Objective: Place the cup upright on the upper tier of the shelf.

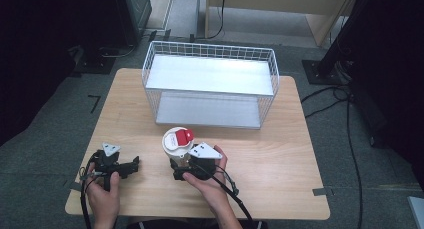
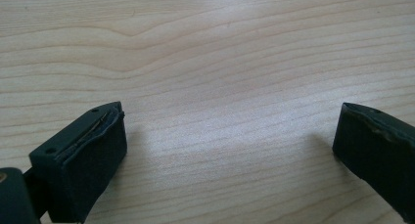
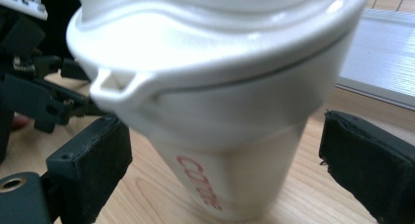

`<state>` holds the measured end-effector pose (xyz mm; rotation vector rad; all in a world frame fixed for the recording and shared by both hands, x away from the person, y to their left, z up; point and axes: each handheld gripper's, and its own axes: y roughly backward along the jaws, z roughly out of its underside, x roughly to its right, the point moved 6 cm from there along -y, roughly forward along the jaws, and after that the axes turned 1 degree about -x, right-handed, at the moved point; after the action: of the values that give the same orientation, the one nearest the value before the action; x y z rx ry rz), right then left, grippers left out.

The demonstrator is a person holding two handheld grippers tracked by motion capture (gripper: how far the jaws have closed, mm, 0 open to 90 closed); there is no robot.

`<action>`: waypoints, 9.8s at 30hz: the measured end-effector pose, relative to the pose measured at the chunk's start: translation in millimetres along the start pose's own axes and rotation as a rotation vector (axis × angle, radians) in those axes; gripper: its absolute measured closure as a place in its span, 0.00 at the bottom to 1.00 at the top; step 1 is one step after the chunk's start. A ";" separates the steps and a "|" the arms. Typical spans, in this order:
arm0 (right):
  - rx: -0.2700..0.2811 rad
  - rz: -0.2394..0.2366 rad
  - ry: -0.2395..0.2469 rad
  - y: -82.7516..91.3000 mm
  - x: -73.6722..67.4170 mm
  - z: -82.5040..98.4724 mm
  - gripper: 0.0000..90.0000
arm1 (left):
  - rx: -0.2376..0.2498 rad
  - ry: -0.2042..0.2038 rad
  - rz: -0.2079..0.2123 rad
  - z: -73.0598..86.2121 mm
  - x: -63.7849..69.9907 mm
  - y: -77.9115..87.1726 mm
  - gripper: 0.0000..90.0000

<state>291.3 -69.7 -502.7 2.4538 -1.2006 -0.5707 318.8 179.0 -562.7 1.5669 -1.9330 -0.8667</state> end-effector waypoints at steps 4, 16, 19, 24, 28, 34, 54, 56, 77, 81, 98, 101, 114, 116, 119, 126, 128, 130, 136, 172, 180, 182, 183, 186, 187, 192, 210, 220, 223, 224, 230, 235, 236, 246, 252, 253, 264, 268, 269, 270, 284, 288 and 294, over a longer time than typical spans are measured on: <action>0.015 0.007 -0.015 -3.4 -1.7 -1.8 0.05 | 0.000 -0.001 0.000 0.0 -0.1 0.0 0.00; 0.081 0.046 -0.030 -19.7 -6.5 -4.7 0.03 | 0.000 0.000 0.000 0.0 0.0 0.0 0.00; 0.105 0.064 -0.030 -22.5 -7.3 -4.7 0.02 | 0.000 0.000 0.000 0.0 0.0 0.0 0.00; 0.136 0.090 -0.022 -25.7 -8.0 -5.1 0.02 | 0.000 0.000 0.000 0.0 0.0 0.0 0.00; 0.146 0.100 -0.018 -27.4 -8.5 -4.7 0.02 | 0.000 0.000 0.000 0.0 0.0 0.0 0.00; 0.164 0.128 -0.005 -31.0 -9.2 -3.1 0.05 | 0.000 -0.001 0.000 0.0 -0.1 0.0 0.00; 0.278 0.134 0.051 -24.9 -16.5 -4.2 0.09 | 0.000 0.000 0.000 0.0 0.0 0.0 0.00; 0.292 0.136 0.052 -22.5 -16.7 -7.0 0.09 | -0.001 -0.002 0.000 0.0 -0.1 0.1 0.00; 0.443 0.149 0.086 17.8 -14.2 -66.0 0.09 | -0.001 -0.001 0.000 -0.1 -0.2 0.1 0.00; 0.481 0.164 0.100 28.8 -11.2 -86.0 0.09 | -0.001 -0.001 0.000 -0.1 -0.1 0.1 0.00; 0.561 0.232 0.148 52.4 9.6 -149.9 0.09 | -0.001 -0.002 0.000 -0.1 -0.2 0.1 0.00; 0.578 0.242 0.159 56.6 13.2 -162.2 0.09 | 0.000 -0.002 0.000 -0.1 -0.2 0.0 0.00; 0.586 0.304 0.181 58.2 44.6 -205.5 0.09 | 0.000 -0.001 0.000 -0.1 -0.2 0.0 0.00; 0.582 0.319 0.169 55.6 55.5 -211.2 0.09 | -0.002 -0.002 0.000 0.0 -0.2 0.1 0.00; 0.571 0.336 0.169 52.5 62.7 -213.8 0.09 | -0.001 -0.002 0.000 0.0 -0.2 0.1 0.00; 0.552 0.368 0.161 40.9 86.3 -223.7 0.09 | -0.002 -0.002 0.000 -0.1 -0.2 0.1 0.00; 0.548 0.376 0.157 37.1 92.9 -226.3 0.09 | 0.000 -0.001 -0.001 -0.1 -0.2 0.0 0.00; 0.539 0.382 0.149 33.3 98.8 -228.3 0.09 | 0.000 -0.001 -0.001 -0.1 -0.2 0.0 0.00; 0.527 0.387 0.129 23.0 111.9 -235.5 0.09 | 0.000 -0.001 -0.001 -0.1 -0.2 0.0 0.00; 0.474 0.384 0.052 -15.1 143.4 -257.8 0.09 | 0.002 0.000 -0.001 -0.2 -0.1 -0.1 0.00; 0.447 0.352 0.026 -12.6 143.1 -256.9 0.06 | 0.002 0.000 -0.001 -0.1 -0.1 -0.1 0.00; 0.445 0.341 0.014 -12.5 142.5 -256.5 0.01 | 0.002 -0.001 -0.001 -0.2 -0.2 -0.1 0.00; 0.445 0.334 0.015 -12.4 141.9 -256.4 0.00 | 0.002 0.000 -0.001 -0.1 -0.1 -0.1 0.00; 0.430 0.315 0.019 -12.9 139.6 -254.4 0.00 | 0.001 0.000 -0.001 -0.2 -0.1 -0.1 0.00; 0.426 0.317 0.025 -12.8 139.1 -253.7 0.00 | 0.001 0.000 -0.001 -0.1 -0.1 -0.1 0.00; 0.425 0.316 0.013 -9.2 141.2 -250.3 0.00 | 0.002 0.000 -0.001 -0.2 -0.1 -0.2 0.00; 0.415 0.280 0.055 12.5 137.8 -215.1 0.00 | -0.001 -0.002 -0.001 0.0 -0.3 0.0 0.00; 0.423 0.266 0.075 32.8 133.1 -191.5 0.00 | 0.002 0.001 -0.001 -0.2 -0.1 -0.2 0.00; 0.422 0.267 0.081 38.1 133.8 -182.2 0.00 | 0.002 -0.002 -0.002 -0.2 -0.3 -0.1 0.00; 0.420 0.269 0.082 40.1 134.5 -178.8 0.00 | 0.002 -0.001 -0.001 -0.2 -0.3 -0.1 0.00; 0.416 0.275 0.086 54.1 137.9 -161.5 0.00 | 0.003 -0.002 -0.002 -0.2 -0.3 -0.2 0.00; 0.414 0.285 0.103 65.9 139.8 -147.0 0.00 | 0.002 -0.002 -0.001 -0.2 -0.3 -0.1 0.00; 0.412 0.287 0.107 67.8 140.1 -143.5 0.00 | 0.002 -0.001 -0.001 -0.2 -0.3 -0.1 0.00; 0.383 0.320 0.114 87.1 146.1 -106.7 0.00 | 0.000 -0.002 -0.001 -0.1 -0.3 0.0 0.00; 0.373 0.338 0.107 94.8 150.5 -84.0 0.00 | 0.001 0.000 0.000 -0.1 -0.1 -0.1 0.00; 0.372 0.340 0.105 96.1 151.7 -80.0 0.00 | 0.001 0.000 -0.001 -0.1 -0.1 -0.1 0.00; 0.313 0.405 0.051 115.9 174.9 -25.6 0.00 | 0.000 -0.001 0.000 -0.1 -0.1 0.0 0.00; 0.287 0.438 0.039 124.0 184.7 -6.0 0.00 | 0.000 0.000 0.000 -0.1 -0.1 0.0 0.00; 0.279 0.455 0.052 126.4 187.0 -1.4 0.00 | 0.000 0.000 0.000 -0.1 -0.1 0.0 0.00; 0.274 0.464 0.054 128.7 188.9 3.0 0.00 | 0.000 -0.001 0.000 -0.1 -0.1 0.0 0.00; 0.180 0.545 0.014 164.1 218.1 55.7 0.00 | 0.000 0.001 0.000 0.0 0.1 0.0 0.00; 0.161 0.580 0.008 177.7 227.5 67.2 0.00 | 0.001 0.001 0.000 -0.1 0.0 0.0 0.00; 0.133 0.616 -0.022 198.5 241.5 84.9 0.00 | -0.001 -0.001 0.000 0.0 0.0 0.0 0.00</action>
<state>252.8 -390.2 -530.2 2.0056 -1.9367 -0.3429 318.7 179.0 -562.7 1.5668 -1.9329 -0.8678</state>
